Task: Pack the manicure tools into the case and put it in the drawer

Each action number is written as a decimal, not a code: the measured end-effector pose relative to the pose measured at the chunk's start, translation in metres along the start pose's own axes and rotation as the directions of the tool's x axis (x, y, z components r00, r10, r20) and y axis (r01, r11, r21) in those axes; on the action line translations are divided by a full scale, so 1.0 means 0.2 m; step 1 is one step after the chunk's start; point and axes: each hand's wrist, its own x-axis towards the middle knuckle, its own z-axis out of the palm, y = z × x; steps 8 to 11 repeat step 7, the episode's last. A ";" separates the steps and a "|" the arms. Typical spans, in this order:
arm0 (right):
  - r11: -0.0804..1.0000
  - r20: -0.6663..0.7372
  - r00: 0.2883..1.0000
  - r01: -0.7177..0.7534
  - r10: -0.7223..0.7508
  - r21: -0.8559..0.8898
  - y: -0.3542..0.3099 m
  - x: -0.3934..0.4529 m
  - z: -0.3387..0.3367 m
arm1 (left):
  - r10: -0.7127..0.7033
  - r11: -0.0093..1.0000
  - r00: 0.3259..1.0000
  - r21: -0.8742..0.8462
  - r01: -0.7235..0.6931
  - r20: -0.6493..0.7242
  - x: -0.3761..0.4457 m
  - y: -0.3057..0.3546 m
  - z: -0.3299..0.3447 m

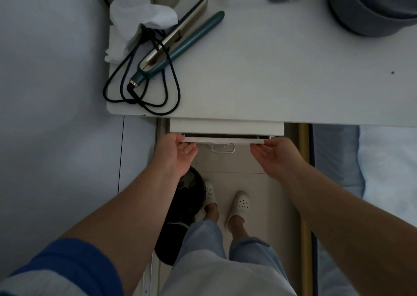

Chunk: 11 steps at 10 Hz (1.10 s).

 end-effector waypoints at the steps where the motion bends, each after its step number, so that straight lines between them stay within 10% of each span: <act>1: 1.000 0.020 1.000 0.013 -0.013 -0.013 -0.01 0.01 0.02 | -0.008 1.000 0.999 -0.003 0.009 0.038 0.03 0.02 0.02; 5: 0.995 0.120 0.992 0.057 -0.047 -0.080 -0.04 0.03 -0.06 | 0.033 0.998 0.995 0.044 -0.037 0.092 0.05 0.01 0.00; 7: 0.894 0.018 0.990 0.135 -0.141 -0.426 -0.06 -0.01 -0.16 | 0.174 0.837 0.985 0.525 -0.154 0.011 0.00 -0.01 -0.01; 11: 0.894 0.018 0.990 0.135 -0.141 -0.426 -0.06 -0.01 -0.16 | 0.174 0.837 0.985 0.525 -0.154 0.011 0.00 -0.01 -0.01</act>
